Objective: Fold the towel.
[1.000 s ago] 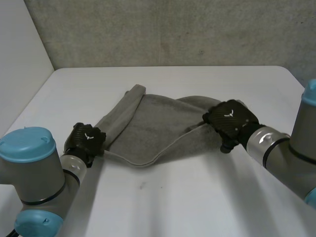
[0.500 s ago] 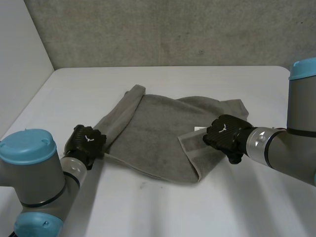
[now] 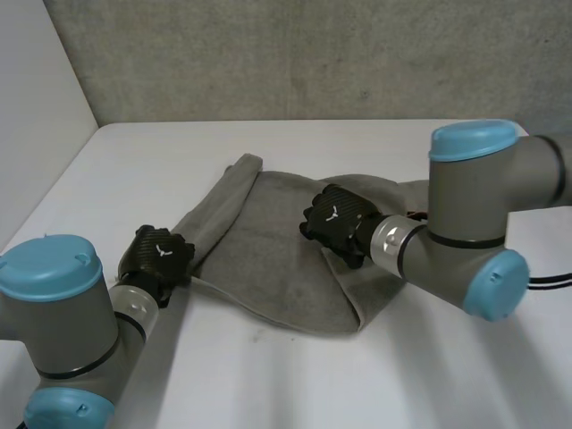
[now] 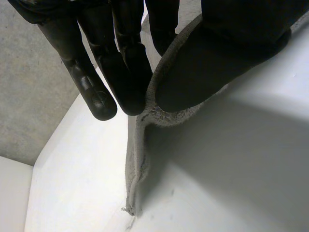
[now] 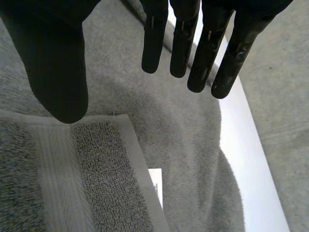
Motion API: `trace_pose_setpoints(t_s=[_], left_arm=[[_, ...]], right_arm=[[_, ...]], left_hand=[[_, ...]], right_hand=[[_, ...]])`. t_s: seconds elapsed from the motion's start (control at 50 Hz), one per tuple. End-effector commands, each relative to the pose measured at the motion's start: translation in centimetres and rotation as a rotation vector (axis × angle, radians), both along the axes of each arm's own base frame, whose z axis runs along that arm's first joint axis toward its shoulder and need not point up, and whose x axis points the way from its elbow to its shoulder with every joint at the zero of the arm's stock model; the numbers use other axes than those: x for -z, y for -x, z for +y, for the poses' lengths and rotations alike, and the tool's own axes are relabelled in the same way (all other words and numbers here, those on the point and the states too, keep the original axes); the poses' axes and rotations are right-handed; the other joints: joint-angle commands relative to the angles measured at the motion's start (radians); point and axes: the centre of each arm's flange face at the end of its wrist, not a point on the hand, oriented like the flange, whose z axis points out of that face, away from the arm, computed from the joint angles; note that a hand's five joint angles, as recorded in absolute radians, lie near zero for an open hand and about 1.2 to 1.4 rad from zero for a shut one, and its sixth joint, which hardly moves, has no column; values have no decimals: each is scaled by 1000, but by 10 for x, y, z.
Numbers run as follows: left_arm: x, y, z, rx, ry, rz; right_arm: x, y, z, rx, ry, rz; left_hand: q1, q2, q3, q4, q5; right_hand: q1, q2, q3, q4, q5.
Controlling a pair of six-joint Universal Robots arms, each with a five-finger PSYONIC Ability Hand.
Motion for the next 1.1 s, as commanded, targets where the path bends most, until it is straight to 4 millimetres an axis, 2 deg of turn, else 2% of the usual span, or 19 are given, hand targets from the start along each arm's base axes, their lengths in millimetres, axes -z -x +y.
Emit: trace_pose_setpoints(t_s=[0.02, 0.2, 0.36, 0.68, 0.82, 1.0, 1.04, 1.06, 1.1], left_arm=[[0, 0, 1, 3, -2, -1], [0, 1, 1, 3, 0, 0], [0, 1, 1, 3, 0, 0], [0, 1, 1, 4, 0, 0], [0, 1, 1, 4, 0, 0], [0, 1, 1, 4, 0, 0], [0, 1, 1, 4, 0, 0], [0, 1, 1, 4, 0, 0], [0, 1, 1, 4, 0, 0]], right_arm=[[25, -6, -17, 23, -23, 29], [42, -9, -23, 25, -50, 46], [37, -8, -21, 25, -48, 42], [44, -4, -17, 31, -77, 62], [45, -2, -19, 38, -79, 63], [48, -1, -19, 37, -89, 68], [46, -1, -19, 39, -85, 65], [46, -1, -19, 39, -85, 65], [41, 0, -21, 45, -78, 55]], left_hand=[[191, 179, 180, 179, 178], [191, 179, 180, 179, 178], [191, 179, 180, 179, 178], [191, 179, 180, 179, 178], [191, 179, 180, 179, 178], [191, 179, 180, 179, 178], [191, 179, 180, 179, 178], [191, 179, 180, 179, 178], [191, 179, 180, 179, 178]], right_hand=[[87, 22, 26, 26, 31], [93, 27, 32, 32, 36], [187, 121, 126, 126, 130], [146, 80, 85, 84, 89], [269, 203, 208, 208, 212], [287, 221, 226, 225, 230], [430, 364, 369, 368, 373], [431, 365, 370, 369, 374], [691, 625, 630, 629, 634]])
